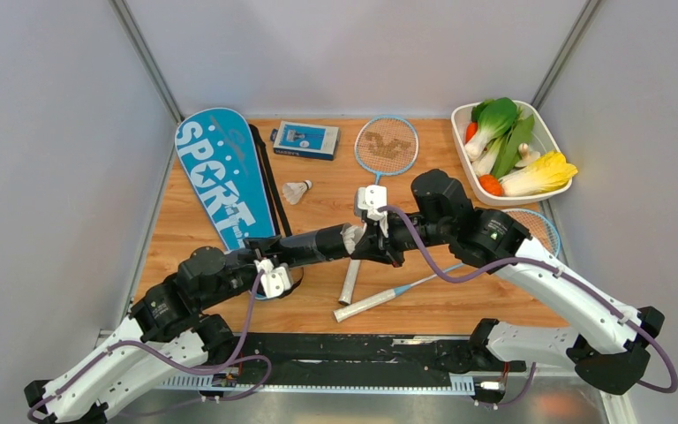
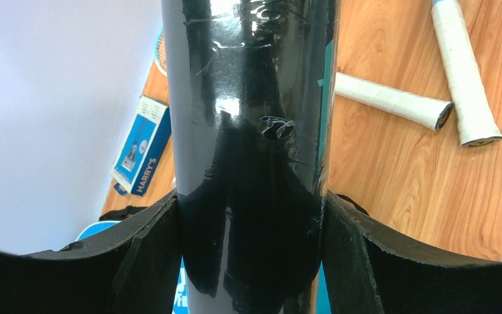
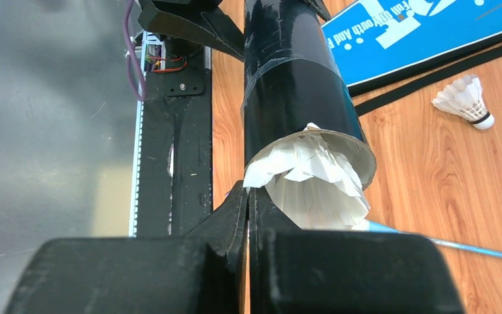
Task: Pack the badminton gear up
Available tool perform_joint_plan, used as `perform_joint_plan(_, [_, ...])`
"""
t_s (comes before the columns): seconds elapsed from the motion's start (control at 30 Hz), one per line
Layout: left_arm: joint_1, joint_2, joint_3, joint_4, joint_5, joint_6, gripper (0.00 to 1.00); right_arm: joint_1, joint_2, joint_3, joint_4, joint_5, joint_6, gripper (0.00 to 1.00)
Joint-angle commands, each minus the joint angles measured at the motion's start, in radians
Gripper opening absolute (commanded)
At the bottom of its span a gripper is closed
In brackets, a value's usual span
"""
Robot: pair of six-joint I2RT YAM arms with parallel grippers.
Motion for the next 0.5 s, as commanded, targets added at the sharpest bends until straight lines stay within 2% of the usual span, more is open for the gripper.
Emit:
perform_joint_plan(0.0, [-0.009,-0.012,0.027,0.122,0.106,0.043,0.56,0.007,0.001,0.051,0.06,0.028,-0.064,0.0])
perform_joint_plan(0.47, [-0.008,-0.016,0.029,0.093,0.107,0.069,0.56,0.004,-0.03,0.062,0.047,0.114,-0.161,0.01])
